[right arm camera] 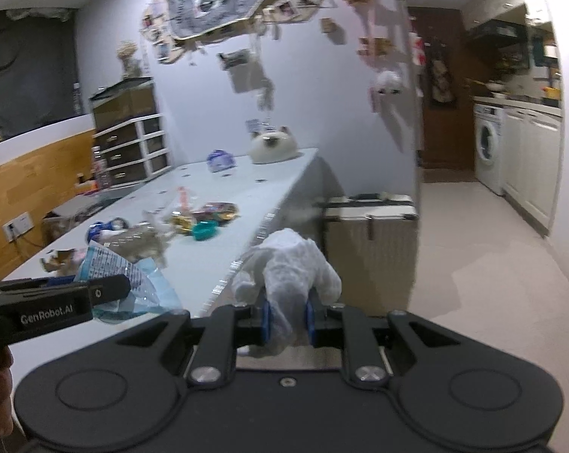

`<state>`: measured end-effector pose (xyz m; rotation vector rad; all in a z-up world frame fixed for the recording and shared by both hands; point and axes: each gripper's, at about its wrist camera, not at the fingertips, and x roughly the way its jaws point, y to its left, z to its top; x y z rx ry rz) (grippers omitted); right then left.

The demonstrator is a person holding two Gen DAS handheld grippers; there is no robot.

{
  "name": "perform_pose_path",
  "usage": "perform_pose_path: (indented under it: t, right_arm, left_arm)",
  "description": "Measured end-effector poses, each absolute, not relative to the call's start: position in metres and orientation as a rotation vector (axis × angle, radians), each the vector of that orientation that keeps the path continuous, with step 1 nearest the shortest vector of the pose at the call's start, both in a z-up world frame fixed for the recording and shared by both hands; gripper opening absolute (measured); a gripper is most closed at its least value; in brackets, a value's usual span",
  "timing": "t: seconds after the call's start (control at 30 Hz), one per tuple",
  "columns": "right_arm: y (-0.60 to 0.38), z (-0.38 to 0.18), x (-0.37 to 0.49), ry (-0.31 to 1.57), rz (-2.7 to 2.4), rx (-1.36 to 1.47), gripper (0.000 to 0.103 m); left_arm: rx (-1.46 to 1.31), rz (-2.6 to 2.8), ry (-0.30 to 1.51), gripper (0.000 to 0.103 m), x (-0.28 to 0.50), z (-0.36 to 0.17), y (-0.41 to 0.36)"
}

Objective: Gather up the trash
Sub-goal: 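Carry the wrapper and white bag in both tools over the yellow wastebasket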

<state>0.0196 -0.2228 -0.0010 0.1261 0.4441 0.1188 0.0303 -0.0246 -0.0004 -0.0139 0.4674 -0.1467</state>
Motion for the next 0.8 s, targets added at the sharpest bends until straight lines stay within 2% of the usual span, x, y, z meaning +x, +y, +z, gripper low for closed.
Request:
perform_pose_path:
  t: [0.43, 0.8]
  right_arm:
    - [-0.315, -0.061, 0.02, 0.533, -0.076, 0.241, 0.019]
    - [-0.371, -0.174, 0.08, 0.68, -0.176, 0.421, 0.019]
  left_arm:
    - [0.028, -0.329, 0.571, 0.037, 0.063, -0.061, -0.129]
    - [0.052, -0.345, 0.742, 0.037, 0.144, -0.165, -0.189]
